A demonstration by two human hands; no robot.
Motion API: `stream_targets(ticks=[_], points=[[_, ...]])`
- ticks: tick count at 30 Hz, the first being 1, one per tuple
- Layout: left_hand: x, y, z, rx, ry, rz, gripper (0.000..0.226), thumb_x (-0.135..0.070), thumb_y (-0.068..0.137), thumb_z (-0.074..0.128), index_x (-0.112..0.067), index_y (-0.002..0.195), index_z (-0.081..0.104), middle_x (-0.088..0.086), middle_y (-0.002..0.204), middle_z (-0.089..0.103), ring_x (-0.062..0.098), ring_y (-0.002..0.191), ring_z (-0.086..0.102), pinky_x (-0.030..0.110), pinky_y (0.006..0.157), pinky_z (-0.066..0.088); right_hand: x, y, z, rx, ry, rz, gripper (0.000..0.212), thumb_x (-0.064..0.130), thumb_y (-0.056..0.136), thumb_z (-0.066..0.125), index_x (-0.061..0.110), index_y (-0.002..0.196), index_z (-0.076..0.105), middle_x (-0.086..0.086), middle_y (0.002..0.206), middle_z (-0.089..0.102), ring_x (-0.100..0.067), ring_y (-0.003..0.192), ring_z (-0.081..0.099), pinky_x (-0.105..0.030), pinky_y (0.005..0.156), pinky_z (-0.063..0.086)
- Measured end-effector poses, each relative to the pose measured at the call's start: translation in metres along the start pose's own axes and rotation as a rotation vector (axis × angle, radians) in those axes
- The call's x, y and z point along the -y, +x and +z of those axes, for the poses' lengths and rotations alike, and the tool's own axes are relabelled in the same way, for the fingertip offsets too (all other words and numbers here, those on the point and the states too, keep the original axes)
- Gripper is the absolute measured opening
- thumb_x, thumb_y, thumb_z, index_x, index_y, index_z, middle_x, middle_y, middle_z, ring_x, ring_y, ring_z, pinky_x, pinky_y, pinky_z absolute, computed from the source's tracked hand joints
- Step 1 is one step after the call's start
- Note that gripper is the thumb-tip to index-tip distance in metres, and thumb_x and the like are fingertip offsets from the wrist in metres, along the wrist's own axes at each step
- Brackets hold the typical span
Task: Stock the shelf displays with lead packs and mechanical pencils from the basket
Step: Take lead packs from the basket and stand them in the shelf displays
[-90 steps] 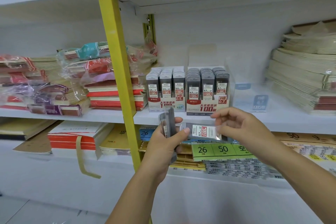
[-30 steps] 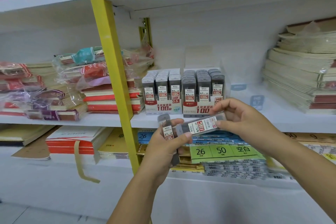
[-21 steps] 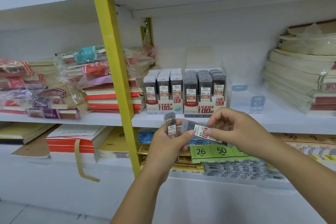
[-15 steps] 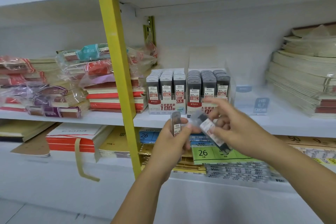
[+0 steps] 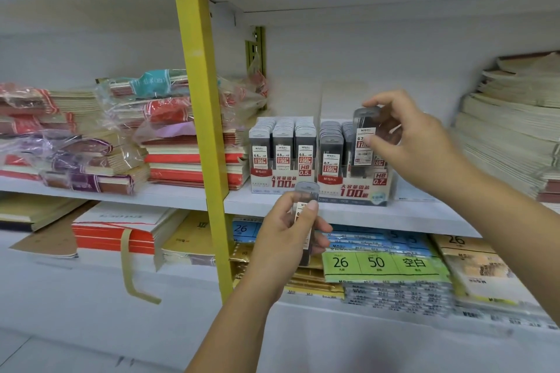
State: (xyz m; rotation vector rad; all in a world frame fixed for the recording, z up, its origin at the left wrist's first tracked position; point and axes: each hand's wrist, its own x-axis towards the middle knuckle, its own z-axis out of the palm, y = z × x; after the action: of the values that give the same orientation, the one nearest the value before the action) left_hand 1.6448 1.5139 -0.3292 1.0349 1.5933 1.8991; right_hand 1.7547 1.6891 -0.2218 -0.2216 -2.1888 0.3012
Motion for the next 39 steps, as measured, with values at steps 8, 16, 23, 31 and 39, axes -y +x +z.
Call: stream_targets(ticks=[8,16,23,31,39], points=[[-0.002,-0.005,-0.001,-0.01,0.002,-0.014,0.011,-0.036,0.101,0.055,-0.041,0.098,0.065,-0.001,0.087,0.077,0.011,0.07,0.072,0.024,0.063,0.059,-0.003,0.0,0.005,-0.054,0.028,0.04,0.049,0.014,0.082,0.073,0.043,0.108,0.043,0.019,0.084,0.055,0.002,0.074,0.054,-0.016,0.063,0.041],[-0.002,-0.004,0.0,0.001,0.025,-0.009,0.009,-0.037,0.101,0.054,-0.038,0.102,0.063,-0.001,0.086,0.077,0.009,0.065,0.068,0.021,0.061,0.056,-0.008,-0.003,0.001,0.013,-0.042,0.038,0.044,0.017,0.082,0.073,0.041,0.11,0.049,0.018,0.087,0.055,-0.002,0.079,0.052,-0.017,0.068,0.039],[-0.002,-0.005,0.002,0.015,0.046,0.0,0.011,-0.035,0.101,0.055,-0.037,0.107,0.064,-0.003,0.09,0.077,0.008,0.069,0.07,0.021,0.065,0.058,0.002,-0.026,0.007,-0.027,-0.173,0.042,0.036,0.016,0.091,0.062,0.019,0.127,0.062,0.004,0.101,0.047,-0.015,0.102,0.044,-0.02,0.086,0.031],[-0.005,-0.015,0.014,0.079,0.179,0.02,0.021,-0.033,0.101,0.055,-0.026,0.098,0.075,-0.02,0.074,0.071,-0.008,0.065,0.061,0.006,0.056,0.045,0.033,-0.08,0.026,0.16,0.319,0.201,0.012,0.048,0.083,0.064,0.043,0.094,0.066,0.009,0.066,0.058,-0.004,0.06,0.05,-0.016,0.056,0.042],[0.0,-0.022,0.019,0.189,0.352,0.026,0.037,-0.037,0.1,0.056,-0.046,0.136,0.056,-0.017,0.114,0.065,-0.009,0.1,0.058,0.017,0.086,0.043,0.023,-0.083,0.022,0.223,0.517,0.307,0.015,0.043,0.078,0.073,0.035,0.088,0.066,0.002,0.073,0.067,-0.016,0.068,0.062,-0.031,0.069,0.053]])
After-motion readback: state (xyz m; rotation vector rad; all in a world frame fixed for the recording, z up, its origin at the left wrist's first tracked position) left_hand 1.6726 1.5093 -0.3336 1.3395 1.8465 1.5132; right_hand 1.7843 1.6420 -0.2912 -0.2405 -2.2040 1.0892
